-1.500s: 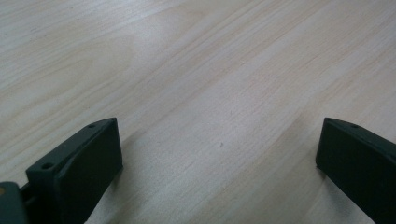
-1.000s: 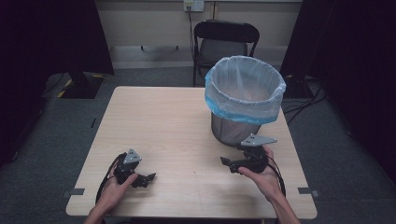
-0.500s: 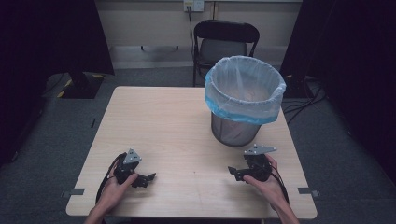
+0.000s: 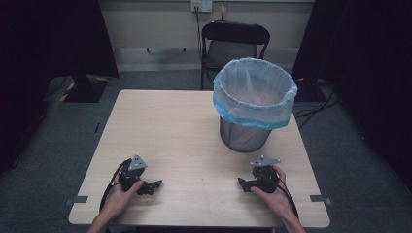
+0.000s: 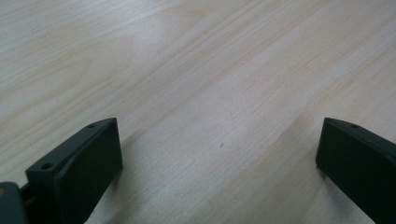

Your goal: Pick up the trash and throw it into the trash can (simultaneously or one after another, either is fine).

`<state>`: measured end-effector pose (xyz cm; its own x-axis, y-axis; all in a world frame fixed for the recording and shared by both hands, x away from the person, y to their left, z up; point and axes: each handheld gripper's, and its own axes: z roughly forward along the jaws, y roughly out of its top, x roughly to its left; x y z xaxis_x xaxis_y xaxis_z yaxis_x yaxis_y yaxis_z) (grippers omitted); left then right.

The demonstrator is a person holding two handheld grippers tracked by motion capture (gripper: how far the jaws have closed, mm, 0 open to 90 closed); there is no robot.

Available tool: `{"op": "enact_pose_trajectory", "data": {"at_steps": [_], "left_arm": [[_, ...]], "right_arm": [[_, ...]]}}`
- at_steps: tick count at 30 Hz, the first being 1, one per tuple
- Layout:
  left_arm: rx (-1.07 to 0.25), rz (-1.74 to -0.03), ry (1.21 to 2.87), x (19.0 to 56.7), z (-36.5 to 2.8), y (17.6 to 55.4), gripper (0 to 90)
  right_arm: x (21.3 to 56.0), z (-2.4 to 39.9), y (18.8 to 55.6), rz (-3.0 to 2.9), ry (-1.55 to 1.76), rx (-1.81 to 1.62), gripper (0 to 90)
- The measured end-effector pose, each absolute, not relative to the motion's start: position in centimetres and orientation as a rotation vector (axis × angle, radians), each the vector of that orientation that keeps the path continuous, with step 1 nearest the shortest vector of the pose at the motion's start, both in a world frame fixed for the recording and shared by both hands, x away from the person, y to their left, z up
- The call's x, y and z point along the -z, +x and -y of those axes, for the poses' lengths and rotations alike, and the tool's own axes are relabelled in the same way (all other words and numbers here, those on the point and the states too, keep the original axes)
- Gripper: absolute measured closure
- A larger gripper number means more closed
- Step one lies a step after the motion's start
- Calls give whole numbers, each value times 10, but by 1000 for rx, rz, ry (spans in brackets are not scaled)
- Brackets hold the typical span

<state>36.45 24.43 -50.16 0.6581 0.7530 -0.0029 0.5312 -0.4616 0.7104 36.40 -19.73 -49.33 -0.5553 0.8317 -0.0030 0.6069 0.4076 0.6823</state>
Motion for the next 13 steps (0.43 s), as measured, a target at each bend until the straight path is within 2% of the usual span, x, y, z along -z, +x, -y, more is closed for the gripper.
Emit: {"op": "enact_pose_trajectory", "data": {"at_steps": [13], "left_arm": [[-406,-987,2172,502,-244,365,0]], "right_arm": [[500,200,360,-2270,1218,-990,123]]}}
